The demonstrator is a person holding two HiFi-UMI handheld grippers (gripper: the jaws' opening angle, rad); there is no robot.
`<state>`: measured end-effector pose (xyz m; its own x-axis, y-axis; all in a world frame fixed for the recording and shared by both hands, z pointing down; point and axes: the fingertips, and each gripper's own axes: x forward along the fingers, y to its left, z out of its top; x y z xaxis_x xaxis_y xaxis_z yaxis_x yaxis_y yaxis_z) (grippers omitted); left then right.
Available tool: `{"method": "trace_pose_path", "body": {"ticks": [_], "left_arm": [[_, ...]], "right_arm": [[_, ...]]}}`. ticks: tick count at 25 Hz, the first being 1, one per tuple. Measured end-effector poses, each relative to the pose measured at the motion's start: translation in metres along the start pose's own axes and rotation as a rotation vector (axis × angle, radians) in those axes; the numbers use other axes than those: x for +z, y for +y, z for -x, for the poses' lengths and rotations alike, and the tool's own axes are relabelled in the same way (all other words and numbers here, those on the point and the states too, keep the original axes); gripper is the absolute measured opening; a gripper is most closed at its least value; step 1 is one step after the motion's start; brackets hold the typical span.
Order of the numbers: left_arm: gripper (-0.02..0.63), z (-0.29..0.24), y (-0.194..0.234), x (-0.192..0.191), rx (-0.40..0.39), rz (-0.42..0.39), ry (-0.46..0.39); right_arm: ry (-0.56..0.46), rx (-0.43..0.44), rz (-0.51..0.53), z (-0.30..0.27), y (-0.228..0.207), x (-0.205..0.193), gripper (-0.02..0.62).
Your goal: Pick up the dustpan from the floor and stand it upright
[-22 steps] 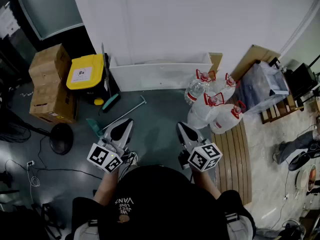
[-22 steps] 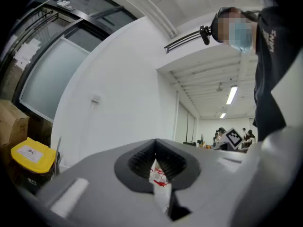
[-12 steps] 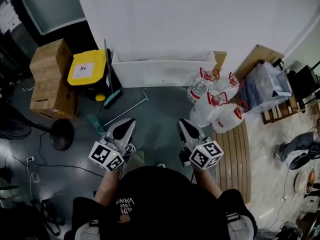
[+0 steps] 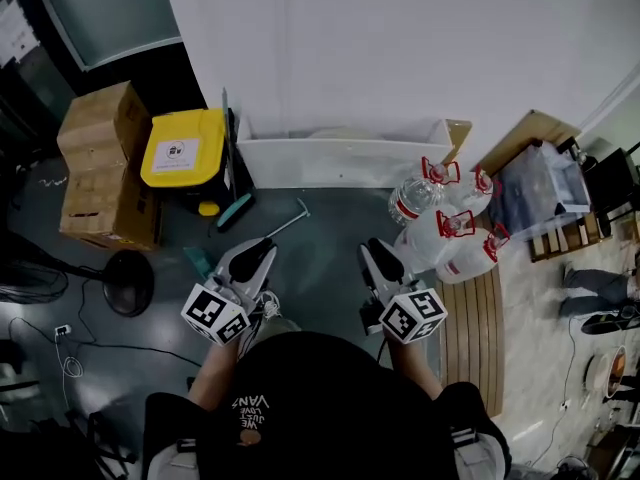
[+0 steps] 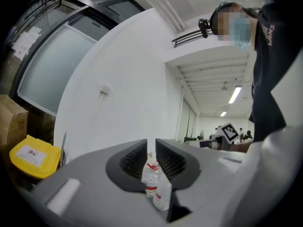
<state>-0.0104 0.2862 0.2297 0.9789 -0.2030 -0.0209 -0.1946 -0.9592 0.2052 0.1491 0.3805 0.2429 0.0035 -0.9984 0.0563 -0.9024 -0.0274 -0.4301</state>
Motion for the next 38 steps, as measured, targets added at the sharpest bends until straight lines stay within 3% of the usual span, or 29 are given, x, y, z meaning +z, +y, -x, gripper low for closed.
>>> {"method": "trace_pose_path", "body": {"ticks": [13, 19, 27, 38], "left_arm": [[0.058, 0.004, 0.142, 0.027, -0.042, 0.017, 0.027], [0.098, 0.011, 0.184, 0.025, -0.035, 0.031, 0.015], [0.138, 0.010, 0.221, 0.015, 0.062, 0.061, 0.019], [0.160, -0.018, 0.277, -0.002, 0.300, 0.105, -0.017]], "right_arm": [[-0.018, -0.075, -0.005, -0.140, 0.028, -0.003, 0.127], [-0.003, -0.087, 0.005, -0.181, 0.036, -0.008, 0.129], [0.075, -0.025, 0.028, -0.233, 0.024, -0.018, 0.129], [0.268, 0.126, 0.064, -0.326, -0.022, -0.036, 0.127]]}}
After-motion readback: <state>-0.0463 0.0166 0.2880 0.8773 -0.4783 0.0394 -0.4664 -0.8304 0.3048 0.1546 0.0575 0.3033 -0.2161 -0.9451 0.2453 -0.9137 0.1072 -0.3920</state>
